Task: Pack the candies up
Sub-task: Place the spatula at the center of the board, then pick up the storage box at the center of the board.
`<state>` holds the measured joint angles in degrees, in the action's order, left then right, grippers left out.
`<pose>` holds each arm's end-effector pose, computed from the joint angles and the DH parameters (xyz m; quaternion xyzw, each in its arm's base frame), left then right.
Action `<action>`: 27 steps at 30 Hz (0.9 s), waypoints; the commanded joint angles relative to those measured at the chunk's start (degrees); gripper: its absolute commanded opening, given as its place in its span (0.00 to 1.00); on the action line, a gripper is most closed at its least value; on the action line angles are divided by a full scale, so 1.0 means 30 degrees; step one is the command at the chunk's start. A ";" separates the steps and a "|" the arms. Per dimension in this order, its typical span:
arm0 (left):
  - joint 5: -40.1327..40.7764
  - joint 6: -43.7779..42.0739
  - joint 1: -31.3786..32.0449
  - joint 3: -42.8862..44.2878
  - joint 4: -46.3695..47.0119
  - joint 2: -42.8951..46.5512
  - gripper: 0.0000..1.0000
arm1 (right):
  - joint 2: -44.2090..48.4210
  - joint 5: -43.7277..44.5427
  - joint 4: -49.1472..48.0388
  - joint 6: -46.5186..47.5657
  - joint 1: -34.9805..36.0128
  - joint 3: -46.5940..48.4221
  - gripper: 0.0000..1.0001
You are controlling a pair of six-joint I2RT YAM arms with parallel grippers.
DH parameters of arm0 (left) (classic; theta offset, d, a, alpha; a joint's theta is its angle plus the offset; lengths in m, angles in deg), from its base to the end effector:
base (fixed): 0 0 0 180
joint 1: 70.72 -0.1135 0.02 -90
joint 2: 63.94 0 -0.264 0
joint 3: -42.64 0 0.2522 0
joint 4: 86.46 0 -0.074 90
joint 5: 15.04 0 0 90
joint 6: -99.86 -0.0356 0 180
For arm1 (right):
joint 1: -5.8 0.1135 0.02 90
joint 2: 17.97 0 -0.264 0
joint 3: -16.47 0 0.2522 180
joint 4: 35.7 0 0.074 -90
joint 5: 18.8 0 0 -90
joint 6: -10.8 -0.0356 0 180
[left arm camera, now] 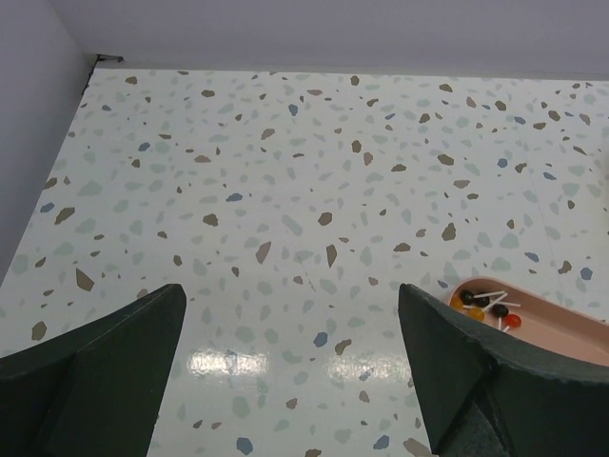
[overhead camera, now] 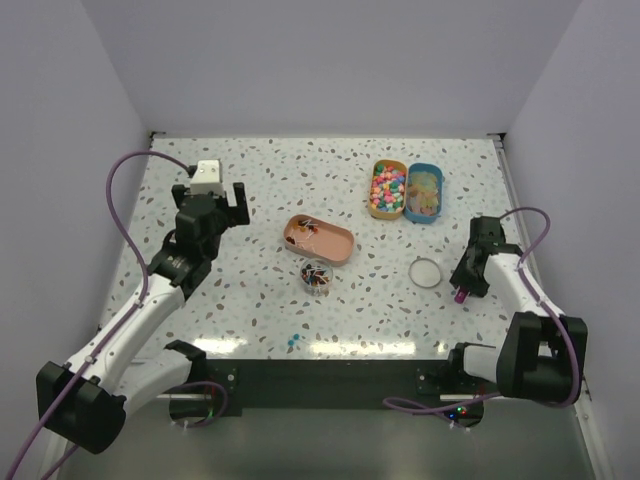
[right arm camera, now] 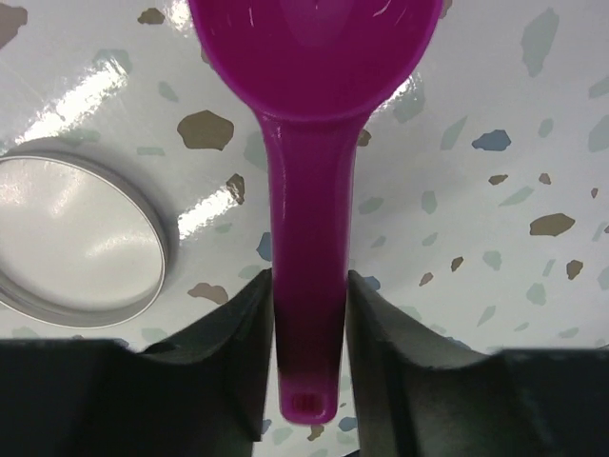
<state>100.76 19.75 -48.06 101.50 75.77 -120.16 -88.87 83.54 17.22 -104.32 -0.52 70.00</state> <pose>0.2159 -0.0734 0.3169 -0.0488 0.7843 0.0041 0.6185 0.2089 -0.0308 0.1853 0.2831 0.9379 -0.0767 0.1852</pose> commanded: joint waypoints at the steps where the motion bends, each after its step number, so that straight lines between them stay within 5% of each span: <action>1: 0.0188 -0.0221 0.0153 -0.0093 0.0927 0.0315 0.99 | 0.0338 0.0663 -0.0864 -0.1000 -0.0117 -0.0189 0.44; 4: 0.0305 -0.0250 0.0154 -0.0122 0.0956 0.0314 0.99 | 0.0369 0.0516 -0.0807 -0.1058 -0.0117 -0.0249 0.57; 11: 0.0277 -0.0250 0.0154 -0.0092 0.0956 0.0227 0.99 | 0.1739 0.0664 -0.0133 -0.0504 -0.0117 0.0482 0.64; 13: 0.0131 -0.0192 0.0154 -0.0064 0.0956 0.0168 0.99 | 0.2358 -0.1321 -0.0453 0.0749 0.0028 0.1156 0.67; 14: -0.0044 -0.0191 0.0154 -0.0034 0.0956 0.0110 0.99 | 0.2593 -0.2084 -0.0890 0.1106 0.0203 0.1361 0.80; 19: -0.0105 -0.0162 0.0154 -0.0092 0.0956 0.0080 0.99 | 0.1223 -0.1221 -0.1508 0.2451 0.4913 0.3878 0.77; 27: -0.0427 -0.0074 0.0154 -0.0122 0.1014 -0.0008 0.99 | -0.5043 -0.4547 -0.5490 0.6259 1.0101 0.8678 0.72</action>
<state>100.15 19.71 -48.02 101.50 75.83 -120.29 -99.12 74.49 7.71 -92.28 26.40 90.44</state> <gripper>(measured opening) 0.985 0.725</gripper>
